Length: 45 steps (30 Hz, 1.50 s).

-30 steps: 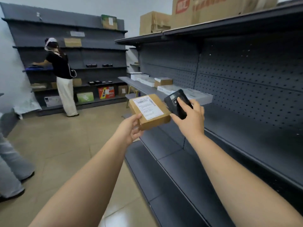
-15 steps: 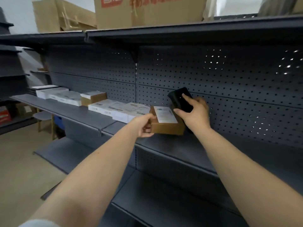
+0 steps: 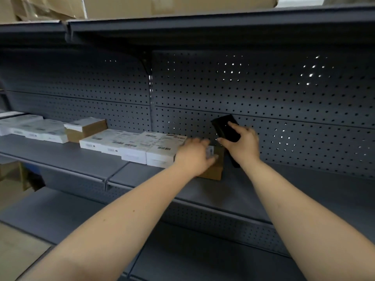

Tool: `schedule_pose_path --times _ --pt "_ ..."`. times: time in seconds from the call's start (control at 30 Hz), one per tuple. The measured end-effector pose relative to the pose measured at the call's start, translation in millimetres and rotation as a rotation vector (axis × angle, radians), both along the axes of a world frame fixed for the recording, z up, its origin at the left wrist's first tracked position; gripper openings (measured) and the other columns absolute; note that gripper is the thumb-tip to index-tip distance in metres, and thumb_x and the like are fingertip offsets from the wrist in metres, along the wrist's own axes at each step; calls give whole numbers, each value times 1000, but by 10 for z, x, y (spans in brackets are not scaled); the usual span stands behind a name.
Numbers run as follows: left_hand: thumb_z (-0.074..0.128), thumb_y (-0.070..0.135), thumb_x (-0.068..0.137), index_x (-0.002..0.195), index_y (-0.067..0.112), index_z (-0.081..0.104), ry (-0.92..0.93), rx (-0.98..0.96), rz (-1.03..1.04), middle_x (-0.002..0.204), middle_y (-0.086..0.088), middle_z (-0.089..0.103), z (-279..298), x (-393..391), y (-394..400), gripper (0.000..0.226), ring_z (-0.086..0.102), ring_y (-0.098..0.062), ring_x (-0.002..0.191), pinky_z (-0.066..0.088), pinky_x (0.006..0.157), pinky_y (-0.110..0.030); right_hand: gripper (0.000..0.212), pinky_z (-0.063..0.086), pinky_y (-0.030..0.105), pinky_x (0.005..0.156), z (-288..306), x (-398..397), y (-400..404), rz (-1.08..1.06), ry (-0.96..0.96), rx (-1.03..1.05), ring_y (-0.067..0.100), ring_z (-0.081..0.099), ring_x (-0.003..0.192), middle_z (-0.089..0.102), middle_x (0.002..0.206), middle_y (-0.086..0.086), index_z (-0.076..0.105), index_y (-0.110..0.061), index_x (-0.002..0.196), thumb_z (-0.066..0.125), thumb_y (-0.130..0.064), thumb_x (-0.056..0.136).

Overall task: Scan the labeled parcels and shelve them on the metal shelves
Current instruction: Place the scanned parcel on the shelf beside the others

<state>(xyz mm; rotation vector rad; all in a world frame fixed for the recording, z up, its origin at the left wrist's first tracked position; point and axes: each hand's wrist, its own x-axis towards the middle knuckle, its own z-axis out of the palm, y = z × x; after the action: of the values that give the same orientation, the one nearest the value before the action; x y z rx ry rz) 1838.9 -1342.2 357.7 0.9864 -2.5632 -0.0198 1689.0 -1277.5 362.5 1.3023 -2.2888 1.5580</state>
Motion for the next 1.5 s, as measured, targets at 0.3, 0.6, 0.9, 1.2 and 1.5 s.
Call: schedule_pose_path --times 0.3,0.6,0.9,1.2,1.5 --pt "41 53 102 158 30 14 -351 -162 -91 163 -5 23 -402 3 -433 66 15 -36 147 5 116 -66 65 35 41 103 -155 184 -34 -194 173 86 30 36 124 44 136 8 53 -34 139 78 -39 79" --pt "32 69 96 159 31 17 -248 -238 -253 166 -3 19 -380 -21 -464 75 6 -32 152 -10 113 -71 66 35 49 104 -257 113 366 -375 252 226 33 34 125 42 140 8 50 -38 140 76 -44 80" --pt "49 57 95 148 21 39 -199 -281 -579 151 -14 36 -102 -1176 1104 64 30 -37 137 28 108 -55 64 34 49 99 -67 -439 2121 -731 311 412 37 34 124 42 139 11 50 -38 141 72 -44 81" --pt "51 57 93 137 23 42 -109 -261 -935 129 -9 50 -125 -2597 3919 56 47 -35 118 39 90 -46 60 36 47 102 -1 -1081 5021 -1120 188 437 32 35 125 43 136 5 52 -42 137 72 -44 80" --pt "53 56 92 139 31 42 -146 -138 -1134 136 -9 48 -419 -3949 6812 55 41 -34 128 35 98 -47 59 34 47 100 -249 -1817 7566 -1318 44 462 30 33 126 41 141 2 51 -44 137 71 -47 82"
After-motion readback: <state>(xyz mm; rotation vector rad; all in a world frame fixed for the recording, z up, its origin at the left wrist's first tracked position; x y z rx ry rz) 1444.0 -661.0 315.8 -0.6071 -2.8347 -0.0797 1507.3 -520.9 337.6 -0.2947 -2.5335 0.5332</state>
